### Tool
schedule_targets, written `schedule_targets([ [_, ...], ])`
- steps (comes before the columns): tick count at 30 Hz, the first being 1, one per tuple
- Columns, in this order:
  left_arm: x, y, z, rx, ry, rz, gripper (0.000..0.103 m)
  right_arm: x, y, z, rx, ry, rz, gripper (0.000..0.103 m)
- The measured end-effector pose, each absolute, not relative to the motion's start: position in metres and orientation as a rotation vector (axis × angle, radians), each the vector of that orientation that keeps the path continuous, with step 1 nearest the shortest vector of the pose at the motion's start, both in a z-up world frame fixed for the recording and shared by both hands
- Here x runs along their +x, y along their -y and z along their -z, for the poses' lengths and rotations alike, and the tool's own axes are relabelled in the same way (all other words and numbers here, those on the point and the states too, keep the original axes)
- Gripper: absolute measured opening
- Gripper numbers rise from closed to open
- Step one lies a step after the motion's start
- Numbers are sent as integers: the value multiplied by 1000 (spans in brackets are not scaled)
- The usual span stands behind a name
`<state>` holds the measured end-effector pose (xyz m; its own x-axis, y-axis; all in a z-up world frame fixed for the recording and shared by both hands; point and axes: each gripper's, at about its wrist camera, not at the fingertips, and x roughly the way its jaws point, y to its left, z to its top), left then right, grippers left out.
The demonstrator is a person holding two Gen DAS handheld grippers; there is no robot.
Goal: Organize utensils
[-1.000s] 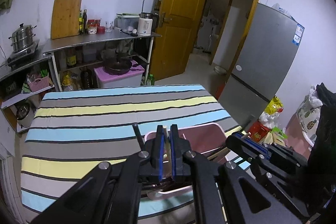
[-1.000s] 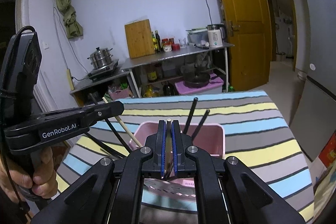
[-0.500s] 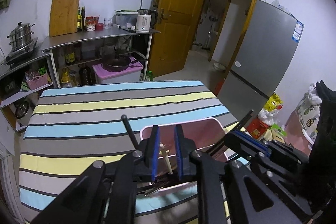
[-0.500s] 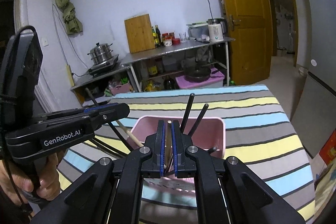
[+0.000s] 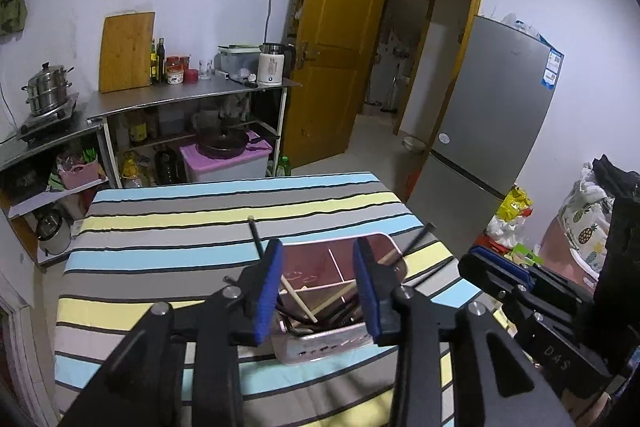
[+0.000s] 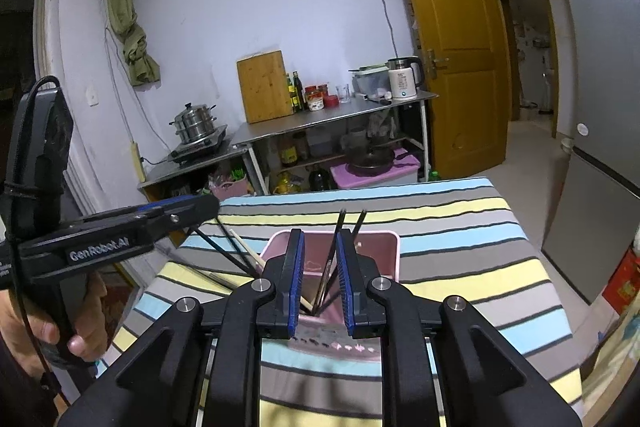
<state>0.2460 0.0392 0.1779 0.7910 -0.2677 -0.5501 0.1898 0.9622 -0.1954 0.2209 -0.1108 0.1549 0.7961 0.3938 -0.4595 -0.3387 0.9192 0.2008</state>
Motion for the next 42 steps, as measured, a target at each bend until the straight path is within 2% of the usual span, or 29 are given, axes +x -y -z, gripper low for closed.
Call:
schedule_targets([
  [13, 189, -53, -178, -154, -553, 226, 43, 169, 125, -159, 102, -488, -375, 17],
  [29, 101, -43, -115, -157, -538, 157, 46, 100, 120, -120, 50, -501, -356, 18],
  [42, 69, -28, -81, -152, -505, 124, 46, 69, 115, -75, 25, -519, -315, 18],
])
